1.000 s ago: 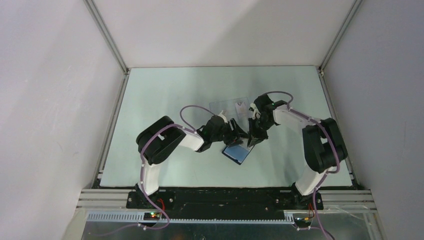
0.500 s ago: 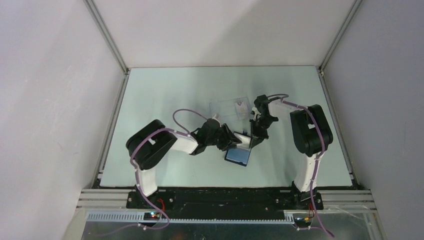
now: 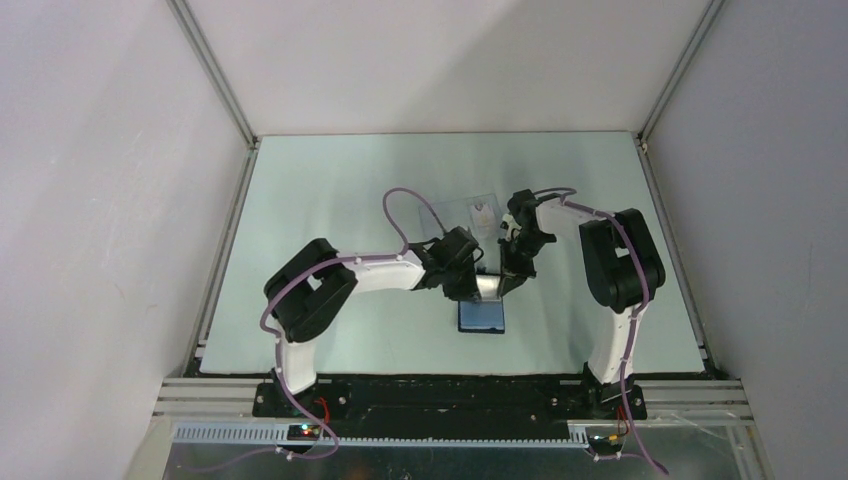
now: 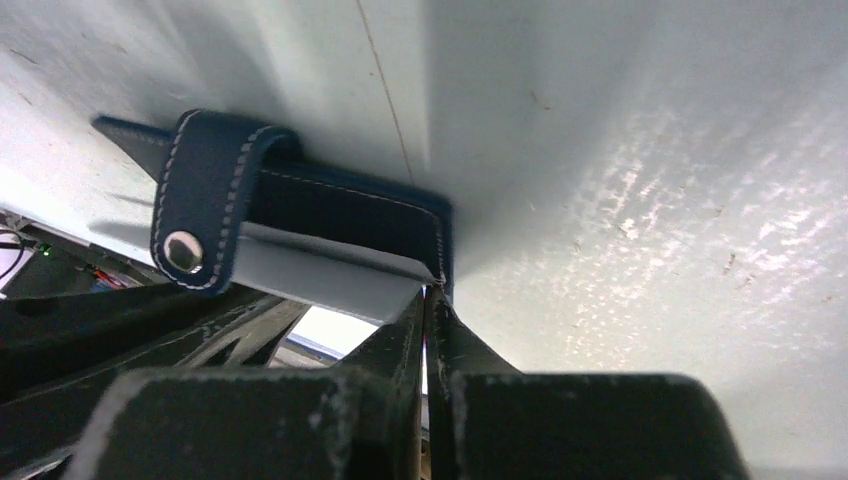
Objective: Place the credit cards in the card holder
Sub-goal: Open the card holder at the center of the board.
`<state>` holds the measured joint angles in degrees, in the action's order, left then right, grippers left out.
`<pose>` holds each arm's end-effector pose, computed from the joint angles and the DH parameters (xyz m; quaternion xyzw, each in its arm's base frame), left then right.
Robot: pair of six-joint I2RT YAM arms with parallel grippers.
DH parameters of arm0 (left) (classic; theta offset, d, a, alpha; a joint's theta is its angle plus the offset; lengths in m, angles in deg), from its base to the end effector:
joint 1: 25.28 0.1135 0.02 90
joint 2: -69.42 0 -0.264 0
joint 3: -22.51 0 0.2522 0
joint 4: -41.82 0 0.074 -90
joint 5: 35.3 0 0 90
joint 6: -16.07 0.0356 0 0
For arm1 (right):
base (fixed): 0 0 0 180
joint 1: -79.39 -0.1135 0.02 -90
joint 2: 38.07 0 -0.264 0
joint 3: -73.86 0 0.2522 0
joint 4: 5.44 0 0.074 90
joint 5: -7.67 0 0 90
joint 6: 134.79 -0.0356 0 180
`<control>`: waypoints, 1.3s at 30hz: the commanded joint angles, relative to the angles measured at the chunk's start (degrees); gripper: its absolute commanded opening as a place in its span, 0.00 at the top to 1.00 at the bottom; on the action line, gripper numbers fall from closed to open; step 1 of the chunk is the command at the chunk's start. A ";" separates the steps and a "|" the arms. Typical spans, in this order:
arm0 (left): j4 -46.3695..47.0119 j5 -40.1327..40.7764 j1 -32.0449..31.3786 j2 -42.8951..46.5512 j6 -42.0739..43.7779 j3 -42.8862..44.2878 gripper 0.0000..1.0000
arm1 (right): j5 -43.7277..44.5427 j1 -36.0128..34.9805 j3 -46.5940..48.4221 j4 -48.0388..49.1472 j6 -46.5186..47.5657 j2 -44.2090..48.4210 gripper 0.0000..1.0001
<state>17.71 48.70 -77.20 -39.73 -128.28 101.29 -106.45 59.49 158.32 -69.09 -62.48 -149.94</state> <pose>0.2362 -0.3075 0.1463 -0.0042 0.9512 -0.2736 0.1429 0.3150 0.1295 0.1359 0.0169 -0.9777 -0.1949 0.0759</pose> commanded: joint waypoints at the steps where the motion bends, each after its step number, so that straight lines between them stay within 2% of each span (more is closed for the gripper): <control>1: -11.08 3.55 -2.09 -0.81 5.30 1.37 0.84 | -3.32 -0.58 0.06 3.44 0.59 2.52 0.99; 4: -12.61 4.28 -2.71 -0.90 5.70 1.75 0.94 | -5.79 -0.66 0.13 4.30 0.18 3.96 0.99; 7: -13.25 4.29 -2.90 -1.81 6.61 2.86 0.99 | -8.27 -0.74 0.14 5.48 0.00 4.40 0.99; 15: -13.89 4.46 -3.25 -1.56 8.77 4.59 1.00 | -5.98 -1.87 2.77 3.46 1.58 -1.20 0.99; 18: -13.84 4.94 -3.36 0.78 9.44 4.68 0.98 | -1.98 -2.96 2.73 2.58 1.43 -2.59 0.99; 20: -13.80 4.63 -3.36 2.88 9.31 4.23 0.94 | 1.67 -3.70 2.76 1.77 1.07 -3.24 0.99; 22: -13.74 4.54 -3.36 5.45 8.99 3.61 0.85 | 4.78 -4.42 2.66 1.09 0.78 -3.63 0.99; 27: -13.47 5.06 -3.30 11.71 6.20 0.32 0.48 | 8.92 -5.56 2.00 0.58 0.16 -3.02 0.99; 29: -13.32 4.79 -3.19 13.59 4.39 -1.44 0.41 | 9.71 -5.87 1.87 0.37 -0.07 -2.43 0.99; 33: -10.24 2.22 -2.75 15.77 0.67 -6.33 0.37 | 10.40 -5.97 0.66 0.07 -0.50 -0.92 0.99; 39: 6.03 -4.90 -1.98 15.68 -7.03 -16.00 0.38 | 9.29 -6.08 -2.62 0.62 -1.34 1.42 1.00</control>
<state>12.60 48.68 -79.71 -24.67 -128.74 89.29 -102.86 53.65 159.41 -66.90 -63.81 -149.46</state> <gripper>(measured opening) 0.627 0.011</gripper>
